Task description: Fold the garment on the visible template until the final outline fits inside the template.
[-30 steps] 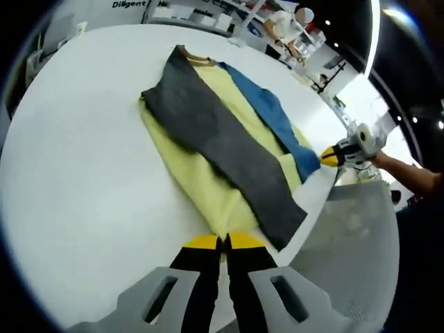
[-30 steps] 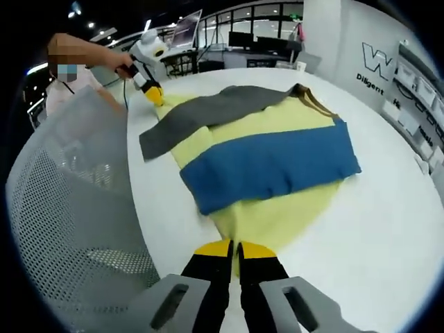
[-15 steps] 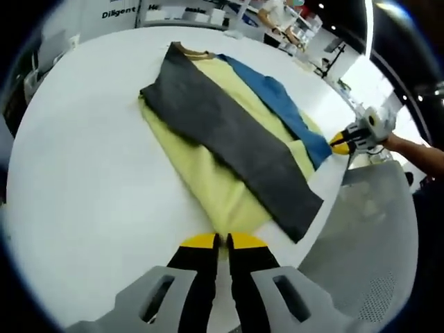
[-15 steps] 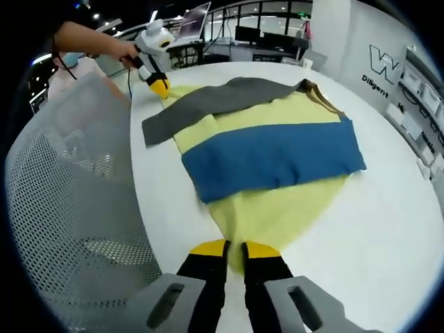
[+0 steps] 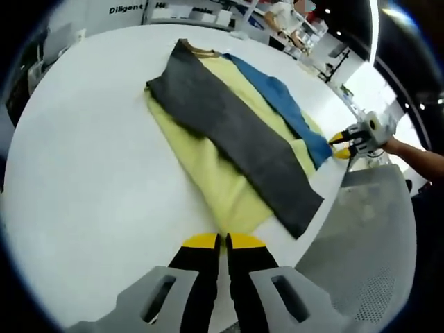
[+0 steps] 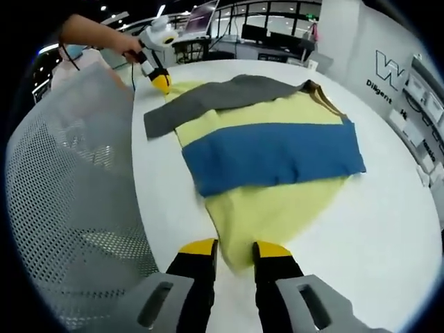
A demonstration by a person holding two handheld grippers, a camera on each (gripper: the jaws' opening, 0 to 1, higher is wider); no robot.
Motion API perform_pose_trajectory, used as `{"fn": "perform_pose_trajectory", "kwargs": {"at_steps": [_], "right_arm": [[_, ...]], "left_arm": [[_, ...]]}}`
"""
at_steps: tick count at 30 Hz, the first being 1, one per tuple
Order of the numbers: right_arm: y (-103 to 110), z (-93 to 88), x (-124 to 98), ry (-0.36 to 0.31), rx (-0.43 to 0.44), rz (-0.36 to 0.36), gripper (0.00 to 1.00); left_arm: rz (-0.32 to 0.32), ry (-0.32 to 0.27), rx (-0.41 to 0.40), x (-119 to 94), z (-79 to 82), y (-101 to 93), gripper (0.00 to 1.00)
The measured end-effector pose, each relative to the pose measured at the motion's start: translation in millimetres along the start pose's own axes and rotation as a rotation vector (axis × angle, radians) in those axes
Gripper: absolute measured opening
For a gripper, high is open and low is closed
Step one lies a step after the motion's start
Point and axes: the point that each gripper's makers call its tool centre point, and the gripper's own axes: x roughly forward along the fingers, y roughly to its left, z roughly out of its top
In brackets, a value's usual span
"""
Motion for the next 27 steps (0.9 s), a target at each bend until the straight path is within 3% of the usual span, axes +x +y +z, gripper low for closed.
{"fn": "perform_pose_trajectory", "kwargs": {"at_steps": [5, 7, 13, 15, 21, 26, 27], "right_arm": [[-1, 10.7, -3, -0.035, -0.014, -0.017, 0.20], [-1, 18.2, -3, -0.056, -0.023, -0.022, 0.21], [7, 40.9, -1, -0.109, -0.084, -0.015, 0.20], [12, 47.2, 0, -0.124, -0.108, -0.003, 0.20], [27, 58.8, 9, -0.134, -0.181, 0.036, 0.19], [31, 63.1, 13, -0.137, -0.192, 0.051, 0.19], [31, 63.6, 15, -0.135, -0.195, 0.053, 0.20]], "left_arm": [[0.016, -0.006, 0.042, -5, 6.3, 3.8, 0.04], [0.048, -0.014, 0.103, -7, 9.6, 8.0, 0.06], [0.123, -0.085, 0.206, -13, 22.2, 15.5, 0.28], [0.135, -0.108, 0.231, -16, 26.8, 16.7, 0.31], [0.130, -0.142, 0.306, -20, 36.0, 6.8, 0.31], [0.099, -0.160, 0.349, -17, 39.6, -8.4, 0.31], [0.092, -0.157, 0.389, -15, 40.2, -12.0, 0.31]]}}
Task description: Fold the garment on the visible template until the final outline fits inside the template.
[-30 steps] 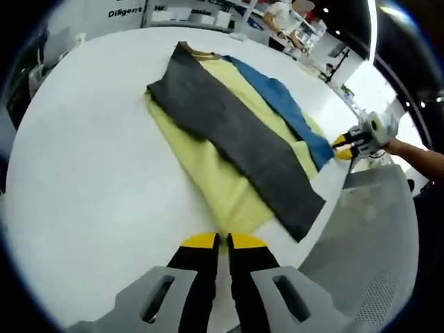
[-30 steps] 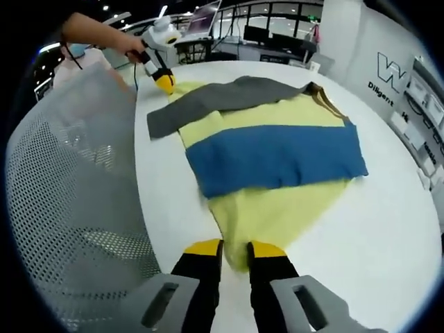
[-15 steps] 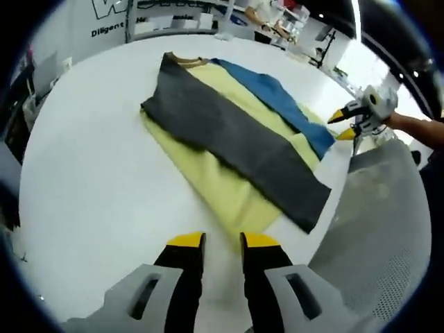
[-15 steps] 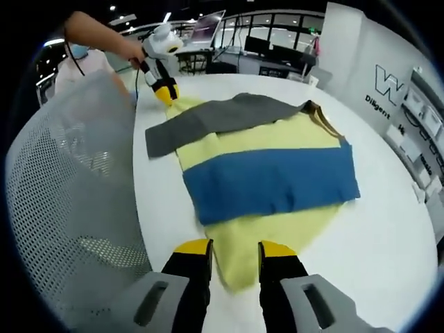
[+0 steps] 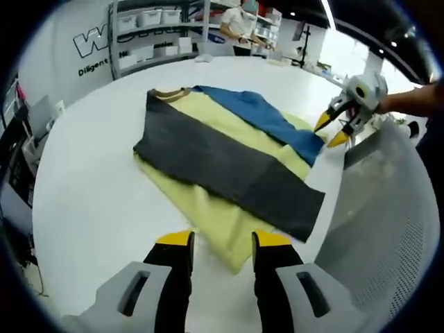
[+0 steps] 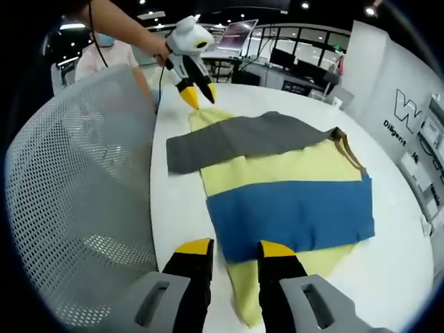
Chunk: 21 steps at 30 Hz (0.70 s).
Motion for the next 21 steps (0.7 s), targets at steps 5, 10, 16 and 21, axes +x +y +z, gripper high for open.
{"fn": "perform_pose_trajectory", "kwargs": {"at_steps": [5, 10, 16, 21], "right_arm": [[1, -0.2, 3, 0.004, 0.001, 0.009, 0.19], [4, -3.2, 8, 0.017, -0.005, 0.019, 0.18], [5, -5.5, 12, 0.029, -0.001, 0.025, 0.17], [4, -2.2, 15, 0.022, -0.003, 0.028, 0.17]], "left_arm": [[-0.034, -0.019, 0.186, 5, 5.4, -16.0, 0.31], [-0.092, -0.018, 0.240, 12, 5.1, -36.5, 0.35], [-0.162, -0.002, 0.289, 21, 3.5, -61.2, 0.39], [-0.202, -0.005, 0.306, 27, 7.6, -76.3, 0.39]]}}
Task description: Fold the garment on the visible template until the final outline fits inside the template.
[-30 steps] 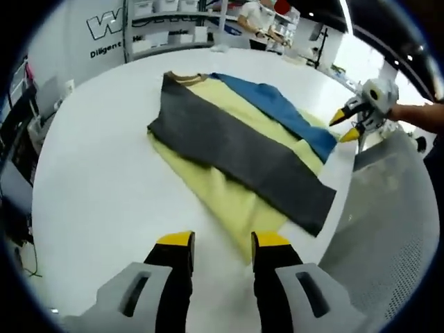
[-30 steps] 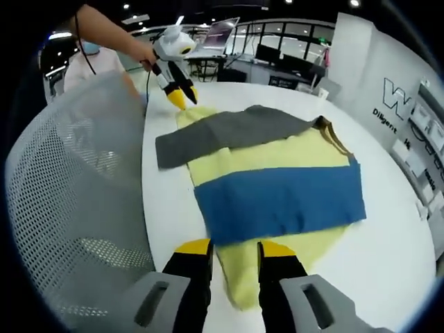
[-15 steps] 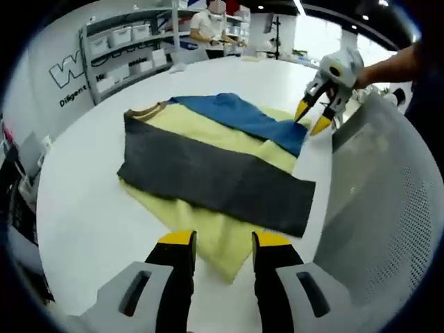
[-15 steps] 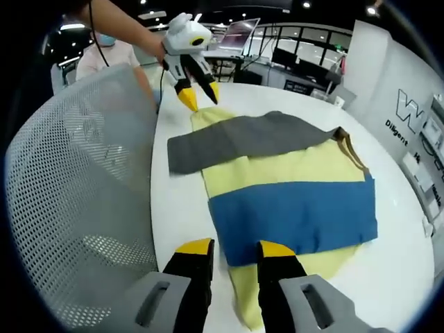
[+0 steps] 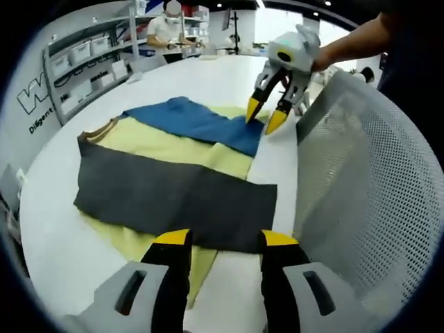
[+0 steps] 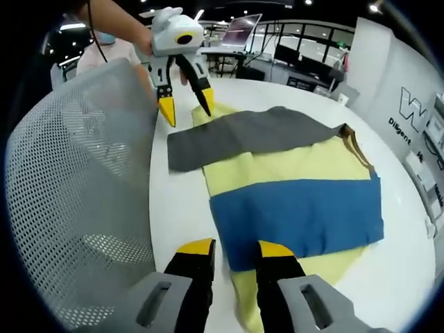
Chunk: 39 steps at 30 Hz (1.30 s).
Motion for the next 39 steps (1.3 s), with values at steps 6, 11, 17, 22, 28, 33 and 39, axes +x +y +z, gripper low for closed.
{"fn": "perform_pose_trajectory", "kwargs": {"at_steps": [6, 11, 17, 22, 28, 33, 39], "right_arm": [[0, -0.7, 5, 0.010, -0.003, 0.012, 0.16], [2, -0.7, 8, 0.021, -0.021, 0.024, 0.15], [2, -1.9, 11, 0.033, -0.030, 0.032, 0.12], [5, -3.7, 13, 0.052, -0.060, 0.040, 0.10], [4, -2.6, 12, 0.053, -0.054, 0.036, 0.08], [4, -3.3, 13, 0.067, -0.064, 0.035, 0.05], [2, -1.3, 13, 0.068, -0.041, 0.036, 0.00]], "left_arm": [[-0.051, 0.006, 0.026, 13, 9.1, -14.8, 0.40], [-0.081, 0.021, 0.056, 23, 12.0, -23.5, 0.39], [-0.114, 0.052, 0.088, 31, 9.1, -31.2, 0.35], [-0.131, 0.068, 0.111, 34, 6.1, -38.3, 0.31], [-0.129, 0.082, 0.148, 36, 2.9, -38.1, 0.23], [-0.133, 0.084, 0.163, 36, 3.0, -38.2, 0.21], [-0.121, 0.086, 0.128, 36, 2.1, -36.7, 0.06]]}}
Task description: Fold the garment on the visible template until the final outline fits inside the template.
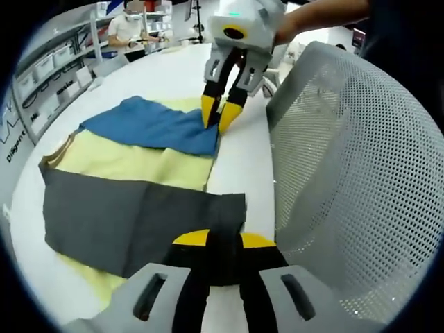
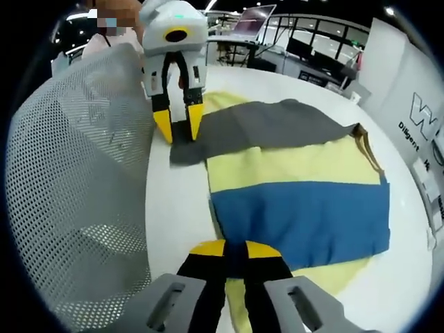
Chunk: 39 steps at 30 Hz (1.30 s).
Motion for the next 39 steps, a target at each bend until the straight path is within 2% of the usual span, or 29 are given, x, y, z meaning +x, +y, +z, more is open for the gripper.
{"fn": "perform_pose_trajectory", "kwargs": {"at_steps": [2, 6, 11, 20, 24, 28, 30, 34, 39], "right_arm": [[0, 0.9, -1, 0.000, 0.012, 0.002, 0.00], [-2, 1.6, -2, -0.006, 0.030, -0.001, 0.00], [-3, 5.3, -7, -0.025, 0.059, 0.001, 0.00], [-2, 7.4, -10, -0.053, 0.122, 0.038, 0.00], [-3, 7.2, -8, -0.062, 0.152, 0.045, 0.00], [-5, 12.1, -2, -0.068, 0.149, 0.031, 0.09], [-4, 20.1, -1, -0.089, 0.148, 0.037, 0.12], [-4, 26.0, 5, -0.091, 0.142, 0.045, 0.11], [-4, 19.7, 15, -0.062, 0.156, 0.044, 0.07]], "left_arm": [[-0.004, -0.009, -0.065, 0, 0.3, 0.3, 0.05], [-0.006, -0.011, -0.092, 0, 1.4, 4.4, 0.04], [-0.001, -0.038, -0.182, -5, 9.7, 9.3, 0.03], [0.008, -0.059, -0.247, -13, 15.2, 18.7, 0.03], [0.012, -0.062, -0.258, -14, 15.4, 20.4, 0.03], [0.014, -0.058, -0.260, -15, 15.8, 19.5, 0.03], [0.013, -0.056, -0.257, -15, 16.2, 19.2, 0.03], [0.015, -0.054, -0.255, -15, 16.1, 19.7, 0.03], [0.014, -0.049, -0.252, -13, 15.4, 20.4, 0.03]]}}
